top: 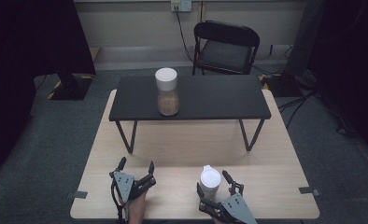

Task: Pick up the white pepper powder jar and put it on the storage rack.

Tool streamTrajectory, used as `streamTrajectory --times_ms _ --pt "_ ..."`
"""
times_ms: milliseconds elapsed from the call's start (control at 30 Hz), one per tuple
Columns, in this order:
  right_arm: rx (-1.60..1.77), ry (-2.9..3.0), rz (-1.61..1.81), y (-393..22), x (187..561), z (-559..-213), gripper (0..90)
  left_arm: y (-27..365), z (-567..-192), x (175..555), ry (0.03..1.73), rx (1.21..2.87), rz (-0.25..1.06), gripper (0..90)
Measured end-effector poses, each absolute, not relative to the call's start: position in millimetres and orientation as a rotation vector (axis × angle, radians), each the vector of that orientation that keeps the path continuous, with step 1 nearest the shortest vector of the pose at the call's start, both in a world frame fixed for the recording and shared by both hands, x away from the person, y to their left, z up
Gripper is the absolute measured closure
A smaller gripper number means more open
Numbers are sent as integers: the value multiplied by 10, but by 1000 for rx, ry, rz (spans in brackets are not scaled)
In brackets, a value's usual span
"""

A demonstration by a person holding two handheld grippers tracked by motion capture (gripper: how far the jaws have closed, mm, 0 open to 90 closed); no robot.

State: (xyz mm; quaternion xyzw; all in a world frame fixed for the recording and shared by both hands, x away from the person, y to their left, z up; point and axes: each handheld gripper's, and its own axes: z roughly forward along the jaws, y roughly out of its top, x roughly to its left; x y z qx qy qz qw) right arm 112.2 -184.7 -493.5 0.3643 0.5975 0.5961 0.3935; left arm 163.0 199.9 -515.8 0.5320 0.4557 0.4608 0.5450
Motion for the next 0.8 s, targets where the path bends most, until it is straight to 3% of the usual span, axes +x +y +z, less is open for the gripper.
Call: streamTrajectory --times_ms 667,800 --pt "960 1583 1499 -1859 1178 -4988 290 1991 -5158 1629 1084 1260 1096 25" --pt "959 1580 1501 -1866 1178 -4996 297 1992 -5158 1629 1084 1260 1096 25"
